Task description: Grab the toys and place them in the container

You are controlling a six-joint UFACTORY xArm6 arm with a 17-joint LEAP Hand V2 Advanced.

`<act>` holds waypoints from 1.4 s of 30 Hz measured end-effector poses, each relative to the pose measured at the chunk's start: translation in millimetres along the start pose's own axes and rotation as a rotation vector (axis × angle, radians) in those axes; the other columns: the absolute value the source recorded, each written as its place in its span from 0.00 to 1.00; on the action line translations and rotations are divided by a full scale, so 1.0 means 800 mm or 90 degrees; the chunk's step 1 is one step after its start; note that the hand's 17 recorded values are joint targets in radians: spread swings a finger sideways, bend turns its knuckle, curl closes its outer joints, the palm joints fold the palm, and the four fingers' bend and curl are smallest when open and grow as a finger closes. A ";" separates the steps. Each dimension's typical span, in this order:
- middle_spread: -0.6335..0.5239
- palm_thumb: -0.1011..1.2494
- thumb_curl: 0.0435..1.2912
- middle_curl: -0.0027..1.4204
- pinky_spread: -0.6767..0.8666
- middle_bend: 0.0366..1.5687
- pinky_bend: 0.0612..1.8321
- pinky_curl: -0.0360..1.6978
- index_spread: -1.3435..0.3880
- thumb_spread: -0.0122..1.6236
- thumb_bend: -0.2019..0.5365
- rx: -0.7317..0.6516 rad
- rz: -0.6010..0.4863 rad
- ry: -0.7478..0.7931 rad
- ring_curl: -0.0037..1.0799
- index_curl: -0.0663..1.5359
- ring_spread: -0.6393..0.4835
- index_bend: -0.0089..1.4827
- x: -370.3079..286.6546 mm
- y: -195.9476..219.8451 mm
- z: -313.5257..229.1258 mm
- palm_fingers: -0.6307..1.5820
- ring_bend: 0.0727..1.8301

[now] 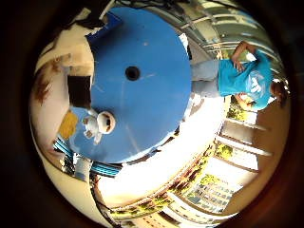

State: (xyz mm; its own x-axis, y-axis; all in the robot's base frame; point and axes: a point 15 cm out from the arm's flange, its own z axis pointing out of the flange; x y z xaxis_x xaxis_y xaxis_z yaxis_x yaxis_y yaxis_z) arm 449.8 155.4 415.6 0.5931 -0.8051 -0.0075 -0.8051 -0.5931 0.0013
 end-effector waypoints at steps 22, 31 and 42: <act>0.42 0.68 0.61 0.67 0.51 0.93 0.87 0.54 0.27 0.64 0.22 0.199 0.071 -0.052 0.78 0.92 0.45 0.45 -0.125 -0.209 0.073 0.61 0.86; 0.45 0.57 0.52 0.51 0.59 0.58 0.78 0.52 0.33 0.67 0.21 0.168 0.078 -0.050 0.66 0.79 0.61 0.27 -0.106 -0.238 0.162 0.37 0.72; 0.55 0.46 0.35 0.29 0.72 0.18 0.57 0.37 0.45 0.67 0.21 0.146 0.016 -0.054 0.34 0.51 0.78 0.10 -0.096 -0.234 0.187 0.25 0.35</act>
State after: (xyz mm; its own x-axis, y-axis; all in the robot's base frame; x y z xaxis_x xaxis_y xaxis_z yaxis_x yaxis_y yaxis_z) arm 553.7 329.1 266.3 0.5777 -0.8107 -0.0946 -0.8058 -0.5481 -0.2241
